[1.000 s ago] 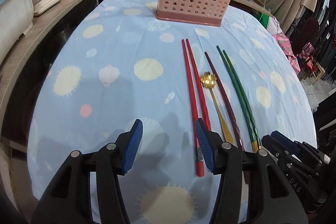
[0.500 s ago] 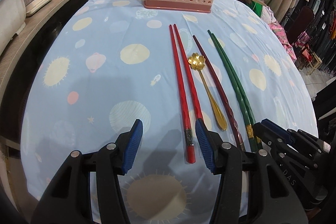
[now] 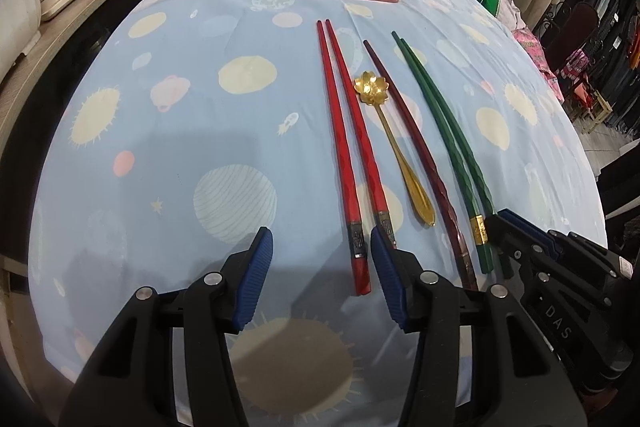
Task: Organize utensils
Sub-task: 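Grasp a green chopstick with right tool while left tool grasps a red chopstick, then lift and carry both held chopsticks toward the pink basket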
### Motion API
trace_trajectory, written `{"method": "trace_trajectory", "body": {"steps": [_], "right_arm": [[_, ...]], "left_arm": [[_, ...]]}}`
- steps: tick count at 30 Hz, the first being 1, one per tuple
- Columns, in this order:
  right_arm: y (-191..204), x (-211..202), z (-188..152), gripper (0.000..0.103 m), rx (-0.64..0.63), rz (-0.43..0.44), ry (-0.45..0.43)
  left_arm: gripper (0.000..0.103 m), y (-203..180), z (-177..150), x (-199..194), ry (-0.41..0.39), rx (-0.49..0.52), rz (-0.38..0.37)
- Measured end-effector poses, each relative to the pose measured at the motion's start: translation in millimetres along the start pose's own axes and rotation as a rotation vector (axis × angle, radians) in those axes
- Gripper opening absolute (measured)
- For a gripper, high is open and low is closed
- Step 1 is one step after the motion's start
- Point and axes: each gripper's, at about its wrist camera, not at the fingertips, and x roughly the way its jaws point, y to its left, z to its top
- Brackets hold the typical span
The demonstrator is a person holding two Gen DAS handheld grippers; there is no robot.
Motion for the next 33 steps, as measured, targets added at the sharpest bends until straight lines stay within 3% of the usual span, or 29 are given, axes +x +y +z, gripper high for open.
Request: {"method": "trace_trajectory", "body": {"steps": [6,14,16,24,33], "right_arm": [[0.1,-0.1,0.1,0.009,0.000,0.000,0.000],[0.0,-0.1,0.2,0.009,0.001,0.001,0.000],[0.0,-0.2,0.2,0.009,0.001,0.001,0.000],[-2.3,-3.9,2.1,0.007,0.008,0.002,-0.010],[-8.1,-27.4,19.7,0.007,0.029,0.012,-0.084]], "left_arm": [[0.044,-3.0,-3.0,0.0,0.001,0.021,0.003],[0.012,-3.6,-3.4,0.2,0.008,0.022,-0.025],[0.008,-2.7,-3.8,0.2,0.010,0.018,-0.032],[0.007,3.3,-1.2,-6.9,-0.004,-0.008,-0.043],[0.007,15.1,17.8,-41.9,-0.097,-0.051,-0.056]]}}
